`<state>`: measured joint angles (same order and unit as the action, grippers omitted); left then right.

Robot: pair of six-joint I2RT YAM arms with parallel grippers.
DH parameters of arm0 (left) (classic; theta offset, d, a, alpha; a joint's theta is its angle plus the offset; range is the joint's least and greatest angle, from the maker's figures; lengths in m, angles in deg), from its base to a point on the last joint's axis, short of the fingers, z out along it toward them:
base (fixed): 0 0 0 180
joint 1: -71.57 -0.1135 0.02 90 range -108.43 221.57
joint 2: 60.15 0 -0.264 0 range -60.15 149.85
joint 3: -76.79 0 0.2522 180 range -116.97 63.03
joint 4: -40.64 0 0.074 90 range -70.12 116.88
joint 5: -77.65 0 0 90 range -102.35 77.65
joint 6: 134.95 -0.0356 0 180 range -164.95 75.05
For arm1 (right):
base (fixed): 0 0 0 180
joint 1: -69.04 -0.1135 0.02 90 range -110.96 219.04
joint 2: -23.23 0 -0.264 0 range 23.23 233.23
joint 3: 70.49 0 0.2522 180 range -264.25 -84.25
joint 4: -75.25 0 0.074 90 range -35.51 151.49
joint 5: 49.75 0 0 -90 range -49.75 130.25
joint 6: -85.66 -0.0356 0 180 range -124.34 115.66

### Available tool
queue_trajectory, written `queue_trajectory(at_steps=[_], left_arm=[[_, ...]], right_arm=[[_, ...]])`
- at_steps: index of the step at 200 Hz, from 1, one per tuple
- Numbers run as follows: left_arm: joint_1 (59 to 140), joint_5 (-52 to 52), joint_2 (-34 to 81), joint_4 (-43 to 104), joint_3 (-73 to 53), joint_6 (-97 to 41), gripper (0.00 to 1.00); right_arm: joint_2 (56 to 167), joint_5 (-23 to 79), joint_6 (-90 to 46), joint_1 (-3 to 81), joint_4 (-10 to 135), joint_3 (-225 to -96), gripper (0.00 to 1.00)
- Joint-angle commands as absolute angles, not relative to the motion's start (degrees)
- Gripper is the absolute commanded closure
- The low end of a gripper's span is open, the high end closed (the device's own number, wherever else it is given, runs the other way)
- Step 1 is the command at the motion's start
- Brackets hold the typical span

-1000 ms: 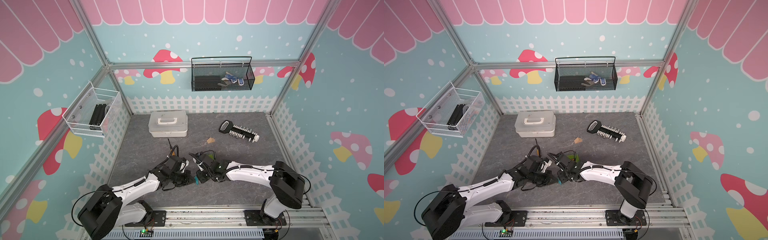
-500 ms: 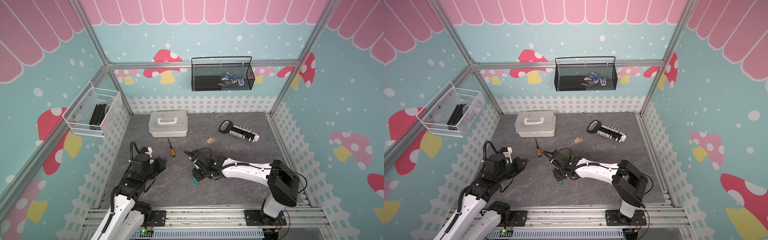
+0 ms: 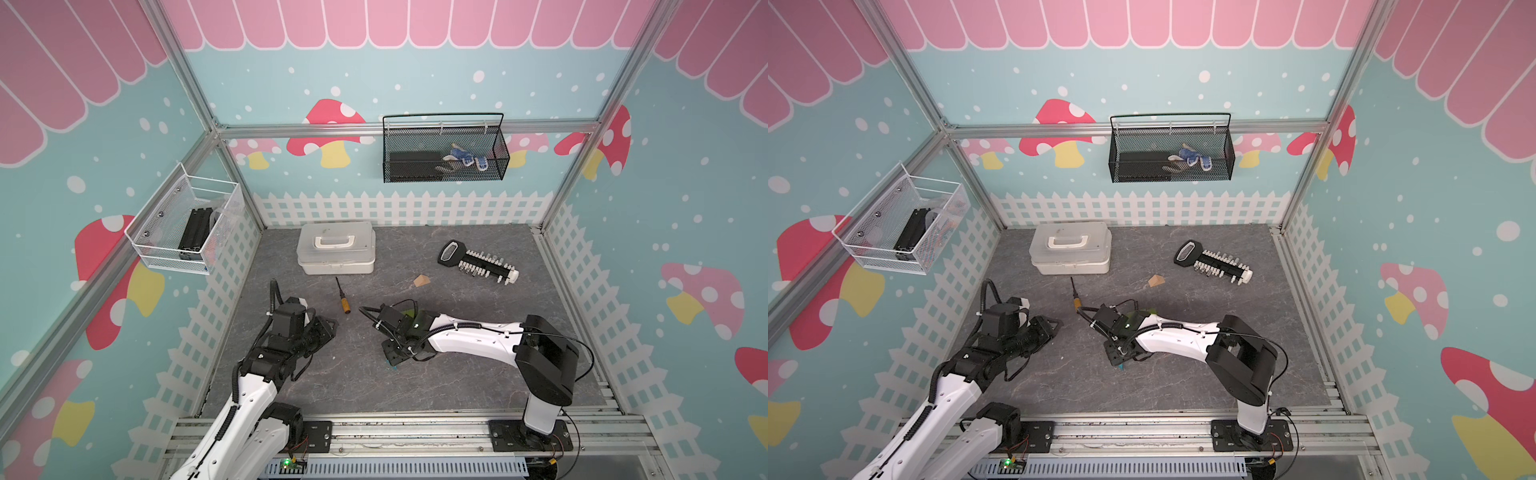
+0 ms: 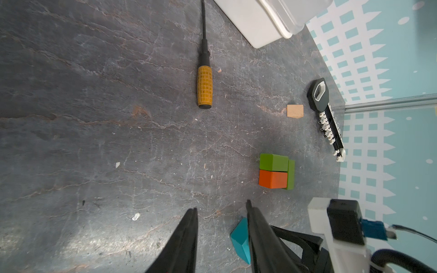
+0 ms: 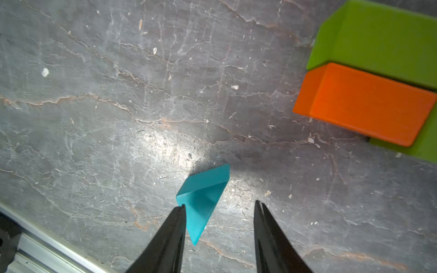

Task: Assemble a piece of candy with building blocks
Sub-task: Pick up the building block from the center of the board.

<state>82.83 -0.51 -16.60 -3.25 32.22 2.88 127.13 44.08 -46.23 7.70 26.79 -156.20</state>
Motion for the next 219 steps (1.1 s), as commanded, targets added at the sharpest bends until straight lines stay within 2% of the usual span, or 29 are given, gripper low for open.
queue_trajectory(at_steps=[1,167,219], left_arm=[[82.35,0.13,-16.91,-2.48,33.13,3.47,0.61],[82.20,0.83,-16.00,-1.09,35.73,4.27,0.59],[82.20,0.92,-15.90,-0.87,36.04,4.27,0.59]], right_arm=[[128.49,43.95,-48.28,7.13,25.80,-158.41,0.53],[134.85,45.85,-53.65,6.08,20.83,-163.65,0.53],[135.39,45.16,-53.80,6.01,20.82,-163.76,0.58]])
